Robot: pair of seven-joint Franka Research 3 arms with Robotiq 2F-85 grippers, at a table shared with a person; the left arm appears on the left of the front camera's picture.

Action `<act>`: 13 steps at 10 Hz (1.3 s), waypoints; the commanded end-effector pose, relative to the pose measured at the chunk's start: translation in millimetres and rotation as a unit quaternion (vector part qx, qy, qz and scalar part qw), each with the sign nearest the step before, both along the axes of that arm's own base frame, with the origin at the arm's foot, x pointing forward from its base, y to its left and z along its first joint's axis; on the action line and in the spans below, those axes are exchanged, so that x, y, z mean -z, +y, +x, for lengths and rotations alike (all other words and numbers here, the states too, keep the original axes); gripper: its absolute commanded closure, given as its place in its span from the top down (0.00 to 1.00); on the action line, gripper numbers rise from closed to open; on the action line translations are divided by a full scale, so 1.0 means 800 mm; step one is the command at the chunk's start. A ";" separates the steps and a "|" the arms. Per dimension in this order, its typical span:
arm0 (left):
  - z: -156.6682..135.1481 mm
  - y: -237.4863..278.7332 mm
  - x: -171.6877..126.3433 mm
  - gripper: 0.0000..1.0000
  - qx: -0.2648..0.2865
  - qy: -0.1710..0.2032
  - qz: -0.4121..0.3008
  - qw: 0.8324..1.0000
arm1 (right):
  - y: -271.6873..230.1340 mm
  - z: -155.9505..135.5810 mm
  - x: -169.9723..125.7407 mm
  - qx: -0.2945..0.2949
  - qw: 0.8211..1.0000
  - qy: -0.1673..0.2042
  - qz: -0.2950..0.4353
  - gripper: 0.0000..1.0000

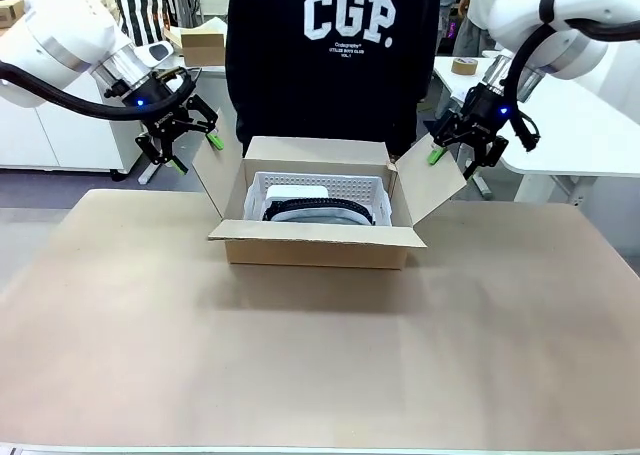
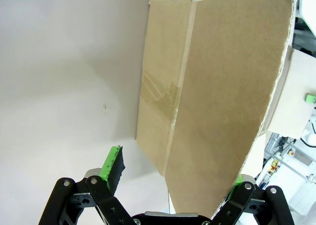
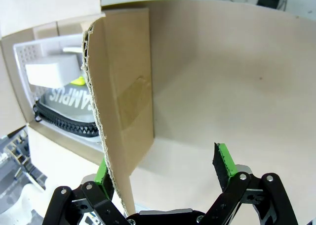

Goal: Pack the gift set into the box.
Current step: Lift both hands away from the flaps of the Package Box.

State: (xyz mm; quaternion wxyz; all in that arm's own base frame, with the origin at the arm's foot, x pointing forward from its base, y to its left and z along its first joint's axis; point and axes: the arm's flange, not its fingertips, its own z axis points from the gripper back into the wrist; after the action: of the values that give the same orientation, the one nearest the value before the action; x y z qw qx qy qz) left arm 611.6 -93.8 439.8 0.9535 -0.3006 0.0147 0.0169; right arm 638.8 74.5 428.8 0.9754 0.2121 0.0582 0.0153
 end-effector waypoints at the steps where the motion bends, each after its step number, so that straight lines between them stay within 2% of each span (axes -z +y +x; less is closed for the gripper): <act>1: -0.001 0.002 -0.002 1.00 -0.007 0.002 0.011 1.000 | -0.001 0.001 -0.003 0.007 1.000 0.003 -0.014 1.00; 13: -0.001 0.002 -0.002 1.00 -0.007 0.002 0.011 1.000 | -0.001 0.001 -0.003 0.007 1.000 0.003 -0.014 1.00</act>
State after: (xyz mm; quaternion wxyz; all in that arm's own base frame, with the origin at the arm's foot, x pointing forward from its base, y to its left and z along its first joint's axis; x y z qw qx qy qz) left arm 611.6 -93.8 439.8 0.9535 -0.3006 0.0147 0.0169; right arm 638.8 74.5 428.8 0.9754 0.2121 0.0582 0.0153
